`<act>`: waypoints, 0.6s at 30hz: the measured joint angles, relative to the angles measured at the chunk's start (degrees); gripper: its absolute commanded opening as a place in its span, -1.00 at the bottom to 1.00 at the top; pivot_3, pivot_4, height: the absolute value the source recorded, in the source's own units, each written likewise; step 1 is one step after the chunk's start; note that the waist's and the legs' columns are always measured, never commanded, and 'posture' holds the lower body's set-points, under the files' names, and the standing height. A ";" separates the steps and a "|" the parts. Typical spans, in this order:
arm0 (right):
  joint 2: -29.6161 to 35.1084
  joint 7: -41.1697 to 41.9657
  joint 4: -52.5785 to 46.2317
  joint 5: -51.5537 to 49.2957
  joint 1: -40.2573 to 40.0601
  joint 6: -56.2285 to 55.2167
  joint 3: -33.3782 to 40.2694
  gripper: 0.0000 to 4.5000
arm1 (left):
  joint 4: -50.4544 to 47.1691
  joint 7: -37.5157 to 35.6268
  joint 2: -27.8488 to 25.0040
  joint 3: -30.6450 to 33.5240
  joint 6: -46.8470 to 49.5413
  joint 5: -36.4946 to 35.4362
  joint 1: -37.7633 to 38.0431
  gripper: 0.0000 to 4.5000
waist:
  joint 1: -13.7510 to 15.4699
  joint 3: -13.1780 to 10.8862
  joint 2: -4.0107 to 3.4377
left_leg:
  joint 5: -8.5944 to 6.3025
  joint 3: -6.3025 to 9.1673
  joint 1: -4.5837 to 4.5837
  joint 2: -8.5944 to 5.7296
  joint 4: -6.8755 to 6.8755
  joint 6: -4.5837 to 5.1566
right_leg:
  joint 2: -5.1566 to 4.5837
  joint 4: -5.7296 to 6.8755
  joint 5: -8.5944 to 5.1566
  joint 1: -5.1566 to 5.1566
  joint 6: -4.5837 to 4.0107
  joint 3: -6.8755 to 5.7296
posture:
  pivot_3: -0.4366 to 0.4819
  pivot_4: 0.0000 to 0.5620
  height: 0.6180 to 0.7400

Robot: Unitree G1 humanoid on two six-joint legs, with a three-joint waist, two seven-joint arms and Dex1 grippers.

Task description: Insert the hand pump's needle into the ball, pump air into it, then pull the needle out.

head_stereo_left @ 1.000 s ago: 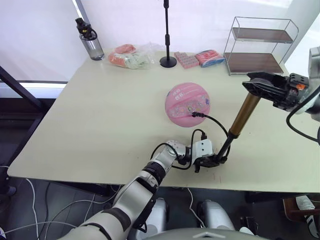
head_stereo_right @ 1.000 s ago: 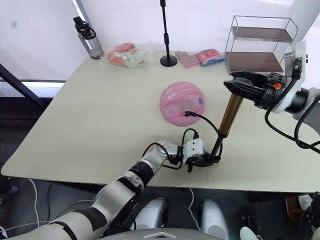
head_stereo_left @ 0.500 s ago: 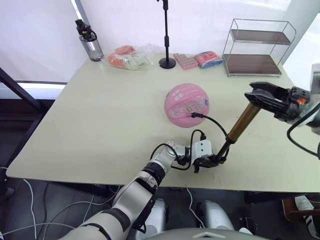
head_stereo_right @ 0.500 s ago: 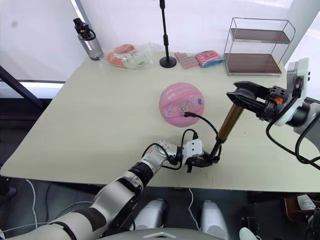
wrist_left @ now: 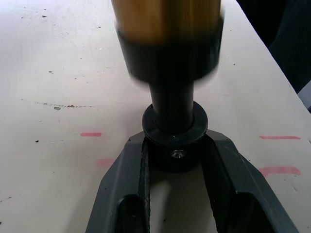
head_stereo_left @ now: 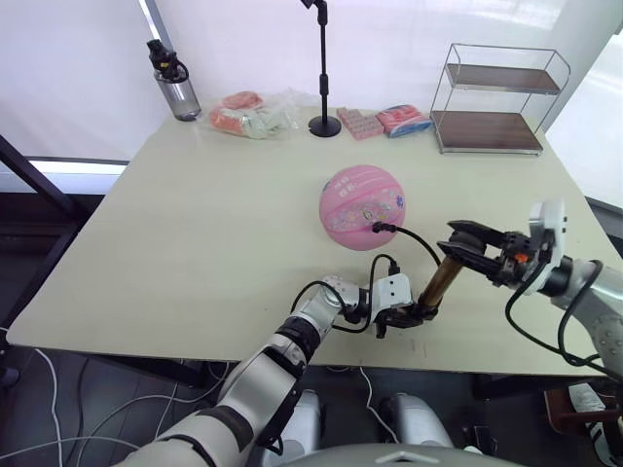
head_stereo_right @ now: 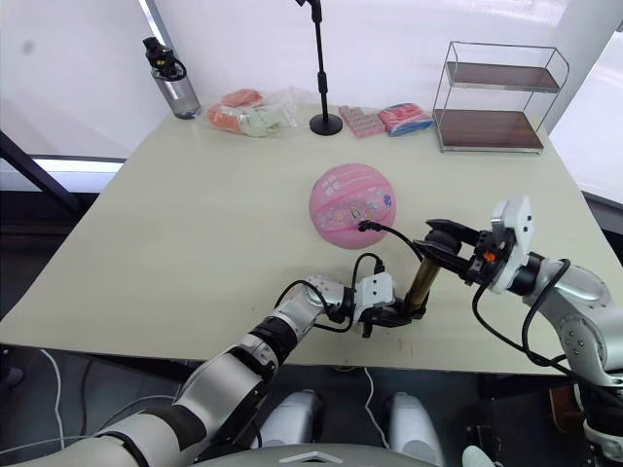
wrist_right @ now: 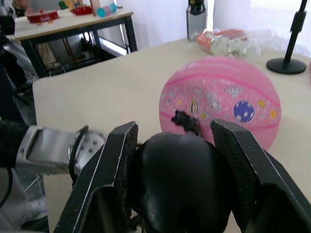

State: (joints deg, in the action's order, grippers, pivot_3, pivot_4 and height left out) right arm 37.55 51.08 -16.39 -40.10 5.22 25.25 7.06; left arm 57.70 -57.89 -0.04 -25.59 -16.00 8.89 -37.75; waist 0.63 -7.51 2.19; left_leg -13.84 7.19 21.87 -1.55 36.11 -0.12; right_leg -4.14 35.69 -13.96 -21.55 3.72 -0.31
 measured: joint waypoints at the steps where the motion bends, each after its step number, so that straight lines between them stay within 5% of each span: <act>1: -0.59 0.00 0.61 1.22 -0.54 -0.84 -0.83 -0.15 | 0.00 0.00 0.00 0.00 0.00 0.00 0.02 -0.54 | 0.00 0.01 -0.01 | 0.00 0.00 0.00 0.00 0.00 0.00 | 0.00 0.00 0.00 0.00 0.00 0.00 | -0.05 -0.47 0.86; 18: 0.42 -0.16 -0.72 0.01 2.81 3.06 -0.24 -0.15 | -0.19 0.03 0.12 0.28 -0.08 -0.08 -0.09 -0.54 | 0.03 -0.11 -0.43 | -0.01 -0.05 -0.01 0.01 -0.02 -0.02 | 0.00 0.00 -0.01 0.00 -0.01 0.03 | -0.05 -0.47 0.86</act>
State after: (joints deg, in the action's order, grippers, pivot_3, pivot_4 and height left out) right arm 37.97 50.91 -17.11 -40.09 8.03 28.32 6.82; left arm 57.51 -57.86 0.08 -25.30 -16.08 8.81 -37.84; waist 0.66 -7.62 1.75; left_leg -13.85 7.15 21.86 -1.54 36.09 -0.14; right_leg -4.14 35.69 -13.96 -21.56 3.71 -0.28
